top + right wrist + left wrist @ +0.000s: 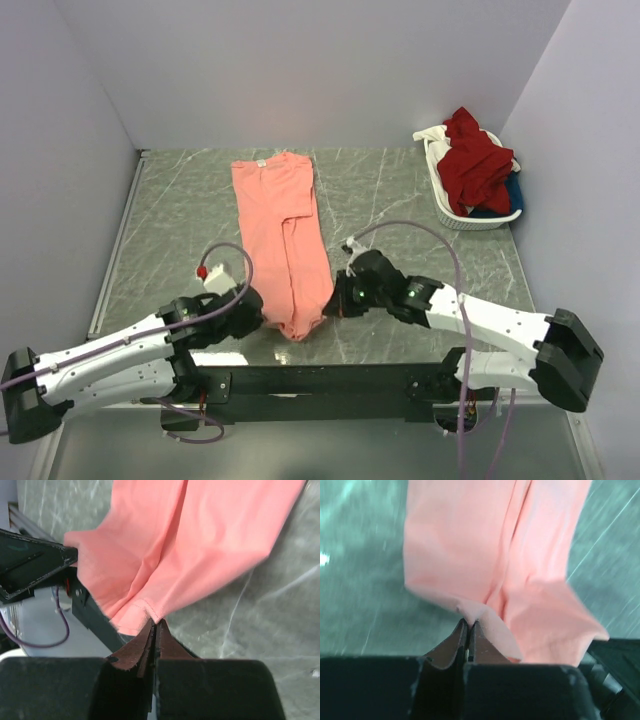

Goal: Fold and stack the t-shirts
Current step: Fold the tshirt

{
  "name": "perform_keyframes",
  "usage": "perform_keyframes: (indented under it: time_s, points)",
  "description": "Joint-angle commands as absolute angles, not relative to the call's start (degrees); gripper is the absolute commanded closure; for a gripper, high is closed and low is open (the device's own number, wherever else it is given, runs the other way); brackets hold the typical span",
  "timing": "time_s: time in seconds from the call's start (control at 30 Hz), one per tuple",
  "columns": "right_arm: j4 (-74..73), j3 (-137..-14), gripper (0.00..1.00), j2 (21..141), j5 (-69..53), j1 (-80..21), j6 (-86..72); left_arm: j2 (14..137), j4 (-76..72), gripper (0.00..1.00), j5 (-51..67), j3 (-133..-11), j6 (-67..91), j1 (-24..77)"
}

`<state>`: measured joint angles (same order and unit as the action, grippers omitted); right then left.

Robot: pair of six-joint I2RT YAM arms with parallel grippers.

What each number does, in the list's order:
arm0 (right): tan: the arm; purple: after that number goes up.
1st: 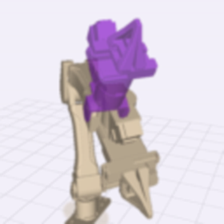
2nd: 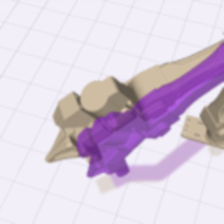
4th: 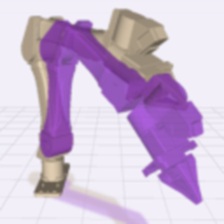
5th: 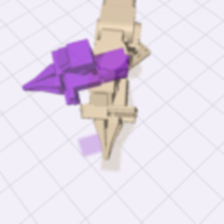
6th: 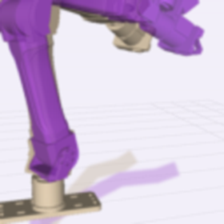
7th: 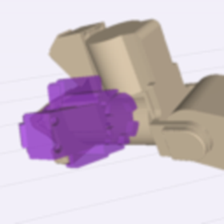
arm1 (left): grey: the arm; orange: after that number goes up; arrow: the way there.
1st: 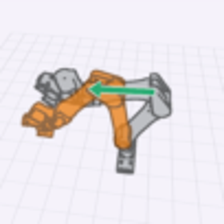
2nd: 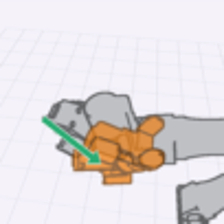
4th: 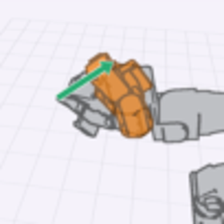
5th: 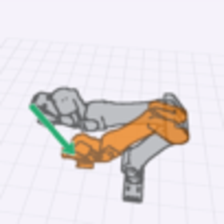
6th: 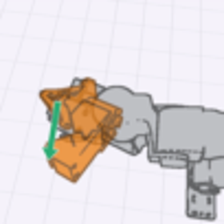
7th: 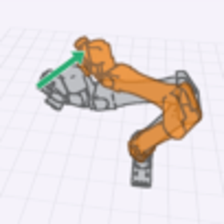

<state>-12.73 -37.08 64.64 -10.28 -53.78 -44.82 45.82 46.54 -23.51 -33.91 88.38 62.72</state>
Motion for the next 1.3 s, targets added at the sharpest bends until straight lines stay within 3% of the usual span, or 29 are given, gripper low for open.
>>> perform_keyframes:
  time_s: [0.0, 0.37, 0.87, 1.2, 1.27]
  points:
    - [-12.0, -43.8, 1.00, 69.5, -10.3, -50.6, -41.4, 47.8, 37.0, 1.00, -24.4, -36.9, 74.7, 53.9]
    - [-11.8, -61.9, 1.00, 89.7, -12.2, -38.9, -36.9, 64.8, 26.5, 1.00, -22.3, -48.2, 63.7, 36.1]
    - [-18.6, -90.5, 1.00, 115.8, -17.3, -29.7, -33.6, 88.6, 20.0, 0.99, -14.9, -60.1, 59.4, 21.7]
    - [-19.2, -94.9, 1.00, 121.9, -19.6, -27.0, -32.6, 97.0, 14.9, 0.99, -9.7, -63.2, 55.2, 17.9]
    - [-19.6, -95.4, 0.92, 122.2, -19.8, -26.5, -32.3, 97.0, 14.2, 0.98, -9.2, -63.0, 54.9, 17.5]
